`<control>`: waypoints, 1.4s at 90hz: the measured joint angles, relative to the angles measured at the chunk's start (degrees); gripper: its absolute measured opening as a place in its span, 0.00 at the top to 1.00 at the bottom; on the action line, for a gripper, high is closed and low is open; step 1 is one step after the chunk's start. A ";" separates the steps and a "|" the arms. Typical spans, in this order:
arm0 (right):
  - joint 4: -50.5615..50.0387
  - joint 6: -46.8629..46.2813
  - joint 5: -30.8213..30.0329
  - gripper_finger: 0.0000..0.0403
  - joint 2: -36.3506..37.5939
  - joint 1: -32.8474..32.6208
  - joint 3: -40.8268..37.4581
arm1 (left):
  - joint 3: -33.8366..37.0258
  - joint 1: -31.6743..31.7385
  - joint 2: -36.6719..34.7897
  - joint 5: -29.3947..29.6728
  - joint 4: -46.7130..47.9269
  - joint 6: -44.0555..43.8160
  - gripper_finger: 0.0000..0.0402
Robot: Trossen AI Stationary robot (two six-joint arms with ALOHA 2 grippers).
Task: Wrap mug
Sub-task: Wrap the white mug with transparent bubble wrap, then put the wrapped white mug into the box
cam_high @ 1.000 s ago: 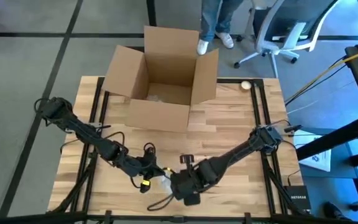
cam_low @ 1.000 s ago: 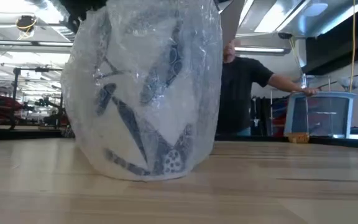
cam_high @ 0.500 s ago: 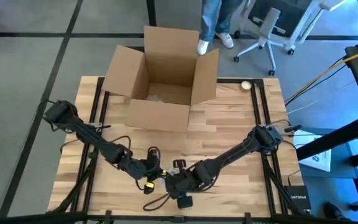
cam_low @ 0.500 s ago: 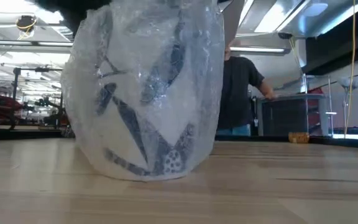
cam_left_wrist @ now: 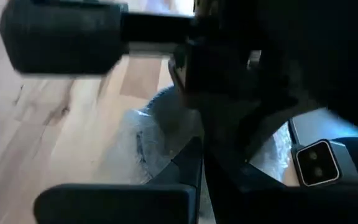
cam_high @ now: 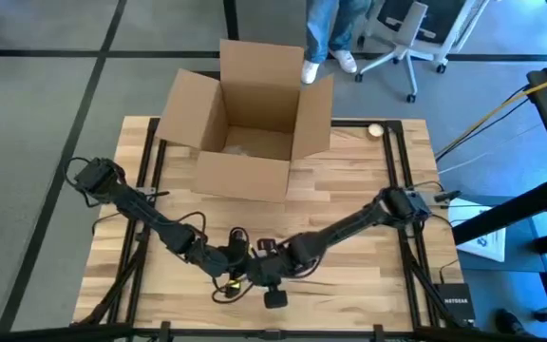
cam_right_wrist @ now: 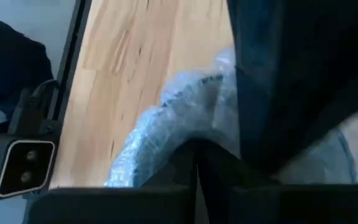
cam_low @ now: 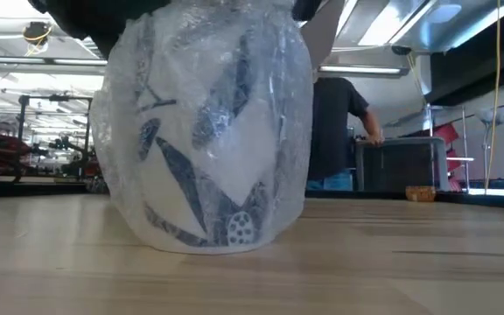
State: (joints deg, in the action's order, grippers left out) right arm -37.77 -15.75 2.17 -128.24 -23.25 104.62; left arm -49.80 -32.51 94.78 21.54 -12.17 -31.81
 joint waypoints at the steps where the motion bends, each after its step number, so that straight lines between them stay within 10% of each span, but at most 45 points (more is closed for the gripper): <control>1: 0.03 0.03 0.25 1.00 -0.16 0.03 0.00 | 0.01 0.00 0.00 0.00 -0.09 0.13 1.00; 126: -29.61 4.87 -1.03 1.00 -1.78 -3.48 28.85 | 0.09 -0.04 0.11 -0.66 0.71 2.04 1.00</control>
State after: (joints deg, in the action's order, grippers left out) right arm -67.38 -10.87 1.14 -130.02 -26.74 133.47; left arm -49.71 -32.56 94.89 20.88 -11.46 -29.77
